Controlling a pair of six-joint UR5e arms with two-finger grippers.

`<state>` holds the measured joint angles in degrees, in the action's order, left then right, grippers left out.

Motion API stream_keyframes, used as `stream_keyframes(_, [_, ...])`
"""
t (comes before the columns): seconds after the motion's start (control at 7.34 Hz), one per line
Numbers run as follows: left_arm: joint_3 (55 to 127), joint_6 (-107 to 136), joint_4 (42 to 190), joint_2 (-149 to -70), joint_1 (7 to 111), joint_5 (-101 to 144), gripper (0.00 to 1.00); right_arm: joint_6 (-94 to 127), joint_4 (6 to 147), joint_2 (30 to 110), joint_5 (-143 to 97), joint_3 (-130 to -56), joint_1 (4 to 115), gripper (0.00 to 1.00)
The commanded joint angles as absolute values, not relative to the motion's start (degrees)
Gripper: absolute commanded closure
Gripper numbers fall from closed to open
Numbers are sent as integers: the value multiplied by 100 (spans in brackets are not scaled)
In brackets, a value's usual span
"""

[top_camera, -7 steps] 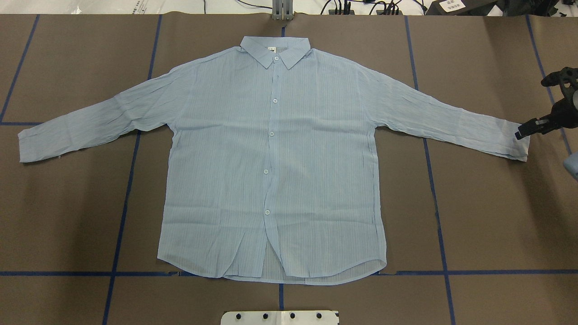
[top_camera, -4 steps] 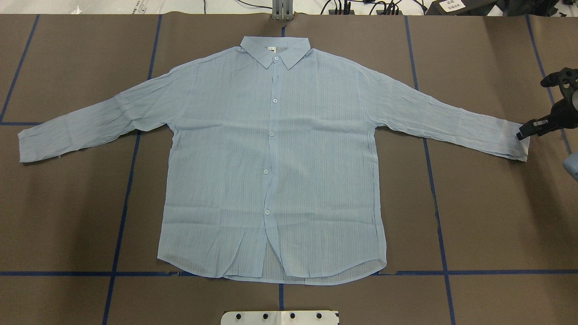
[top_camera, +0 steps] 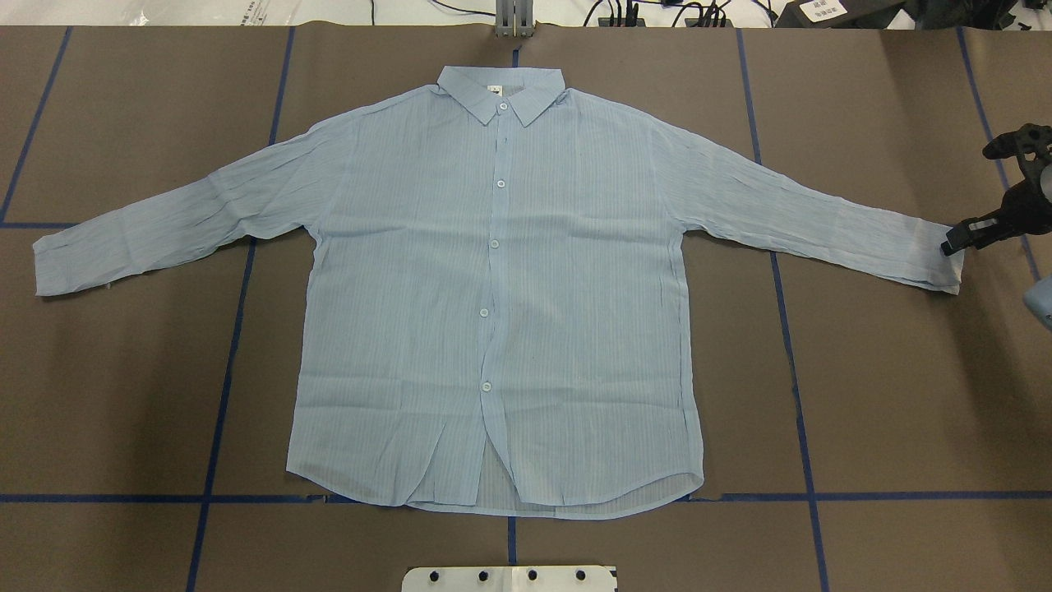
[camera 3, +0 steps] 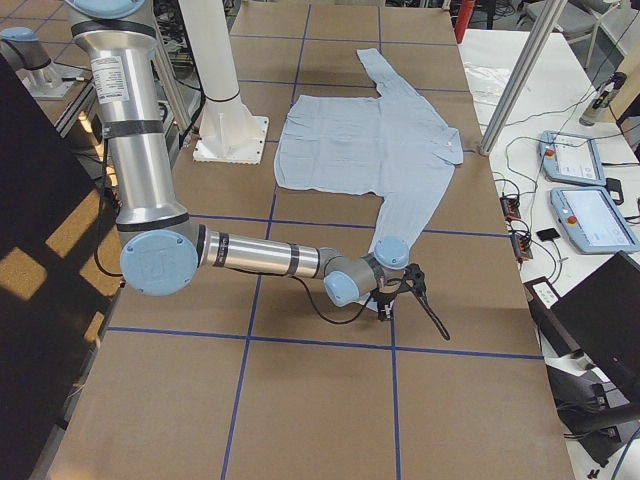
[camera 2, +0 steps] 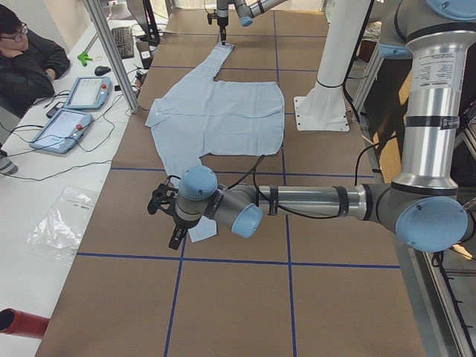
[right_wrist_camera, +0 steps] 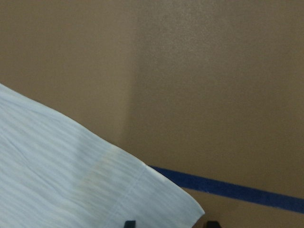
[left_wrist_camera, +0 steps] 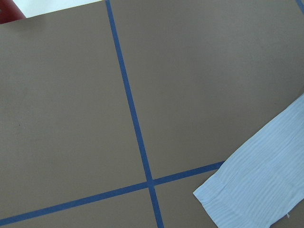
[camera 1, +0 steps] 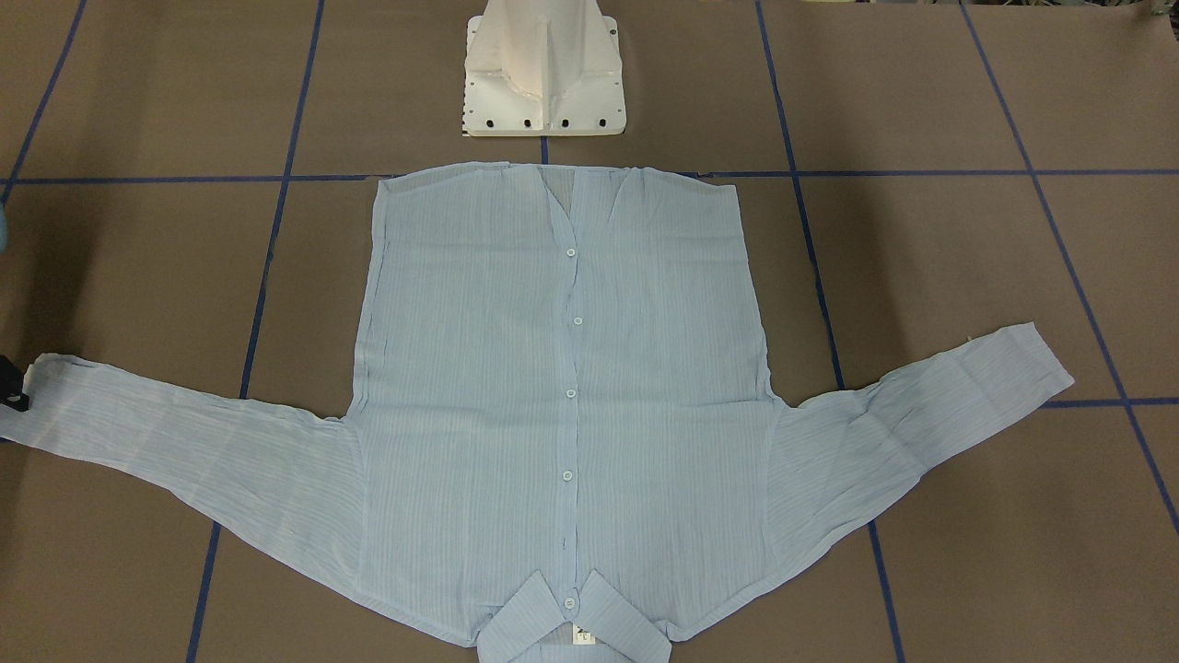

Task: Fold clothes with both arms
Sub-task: 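Lower the right gripper onto the cuff of the sleeve nearest it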

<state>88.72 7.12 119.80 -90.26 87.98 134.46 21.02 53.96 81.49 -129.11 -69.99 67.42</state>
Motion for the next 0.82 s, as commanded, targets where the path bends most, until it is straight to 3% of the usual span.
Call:
stream_keyframes(0.0, [8859, 712, 11971, -9061, 8798, 13438, 0, 2092, 5405, 8147, -12911, -6996, 6741, 41])
stream_keyframes(0.14, [8868, 712, 11971, -9070, 8798, 13447, 0, 2109, 5405, 8147, -12911, -6996, 6733, 42])
stream_keyframes(0.41, [8859, 721, 11971, -9079, 8798, 13439, 0, 2135, 5423, 8077, -12911, -6996, 6733, 69])
stream_keyframes(0.68, [8859, 721, 11962, -9114, 8798, 13438, 0, 2127, 5432, 8068, -12920, -7005, 6732, 85])
